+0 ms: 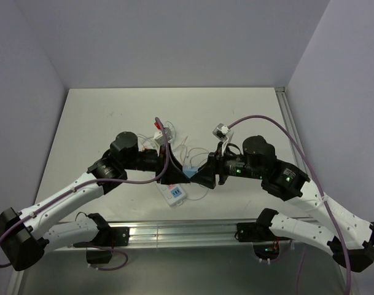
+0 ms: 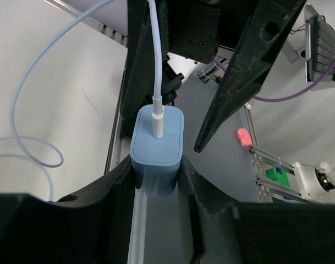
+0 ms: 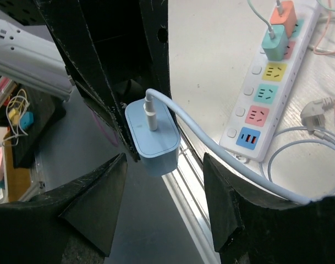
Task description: Insert the plug
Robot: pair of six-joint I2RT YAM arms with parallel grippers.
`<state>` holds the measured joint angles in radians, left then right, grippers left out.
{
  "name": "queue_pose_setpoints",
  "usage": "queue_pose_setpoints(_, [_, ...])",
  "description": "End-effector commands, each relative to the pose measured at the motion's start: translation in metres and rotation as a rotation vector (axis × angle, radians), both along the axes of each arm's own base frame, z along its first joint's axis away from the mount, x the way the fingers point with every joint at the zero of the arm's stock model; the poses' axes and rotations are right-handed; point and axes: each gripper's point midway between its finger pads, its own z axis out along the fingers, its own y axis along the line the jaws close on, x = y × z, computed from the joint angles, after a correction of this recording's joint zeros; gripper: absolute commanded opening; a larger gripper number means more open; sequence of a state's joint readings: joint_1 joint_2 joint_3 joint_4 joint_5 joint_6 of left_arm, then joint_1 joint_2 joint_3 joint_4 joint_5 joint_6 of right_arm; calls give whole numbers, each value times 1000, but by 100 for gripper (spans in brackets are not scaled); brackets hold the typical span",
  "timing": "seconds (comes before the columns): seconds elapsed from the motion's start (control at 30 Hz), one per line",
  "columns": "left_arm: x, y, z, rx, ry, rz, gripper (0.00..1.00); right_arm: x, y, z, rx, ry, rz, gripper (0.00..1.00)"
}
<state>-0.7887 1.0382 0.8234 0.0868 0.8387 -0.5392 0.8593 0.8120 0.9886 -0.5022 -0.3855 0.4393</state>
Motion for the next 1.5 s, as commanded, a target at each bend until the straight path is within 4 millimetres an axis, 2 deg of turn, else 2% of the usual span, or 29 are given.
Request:
queue_pose_setpoints(0.0, [-12,1,26,-80,-73,-87,1,-3,6,10,41,-62,61,65])
queue_pose_setpoints(0.37, [-19,2,25,-85,-65,-130,1,-3,18,12,59,-57,119,57])
queue_pose_setpoints(0.5, [-18,2,23,-80,-60,-125,1,-3,22,20,90,-68,137,55])
queue_pose_setpoints(0.63, [-19,3,22,-77,-60,-126,1,-4,25,20,87,-61,154,47])
queue_pose_setpoints(0.67, [-19,2,21,-74,-58,-127,1,-3,27,18,83,-55,158,44])
queue_pose_setpoints(0.8, [-17,2,21,-65,-55,-115,1,-4,31,13,79,-39,186,0])
queue_pose_setpoints(0.83, [-8,1,22,-55,-53,-59,4,3,30,10,66,-44,149,0])
queue_pose_setpoints(0.87, [0,0,20,-36,-51,-13,11,10,28,9,57,-47,107,0])
queue_pose_setpoints(0.9, [7,1,10,10,-17,29,31,17,25,6,41,-51,61,0])
queue_pose_setpoints(0.93, [15,2,9,22,-11,73,38,25,22,4,30,-61,10,0])
queue_pose_setpoints(0.97, [34,5,4,53,14,187,46,47,12,3,5,-88,-131,0])
queue_pose_setpoints(1.0, [49,11,-1,73,35,260,66,56,6,-1,-13,-93,-189,0])
queue_pose_setpoints(1.07, [82,29,-18,144,94,477,69,77,-6,-5,-39,-117,-323,0])
queue_pose_setpoints(1.1, [97,43,-19,144,102,572,71,84,-7,-7,-36,-126,-364,0])
queue_pose_setpoints(1.13, [105,57,-32,182,134,654,71,88,-8,-9,-30,-131,-388,0])
queue_pose_setpoints(1.17, [112,68,-31,172,154,733,71,95,-11,-12,-32,-143,-425,0])
queue_pose_setpoints(1.2, [131,89,-37,189,158,880,71,103,-11,-15,-22,-157,-464,0])
queue_pose_setpoints(1.23, [134,102,-52,240,195,951,71,109,-9,-21,-32,-156,-480,0])
queue_pose_setpoints(1.3, [148,133,-65,275,235,1152,69,119,-5,-27,-26,-173,-503,0])
queue_pose_setpoints(1.33, [150,145,-75,301,257,1226,68,125,0,-37,-45,-165,-506,0])
queue_pose_setpoints(1.37, [148,154,-87,325,312,1282,66,128,3,-39,-42,-171,-509,0])
queue_pose_setpoints(1.4, [149,162,-90,323,321,1319,64,132,9,-40,-18,-185,-511,0])
queue_pose_setpoints(1.43, [151,170,-95,329,325,1368,64,137,12,-51,-40,-182,-520,0])
queue_pose_setpoints(1.47, [148,176,-106,334,354,1401,64,139,18,-52,-27,-195,-515,0])
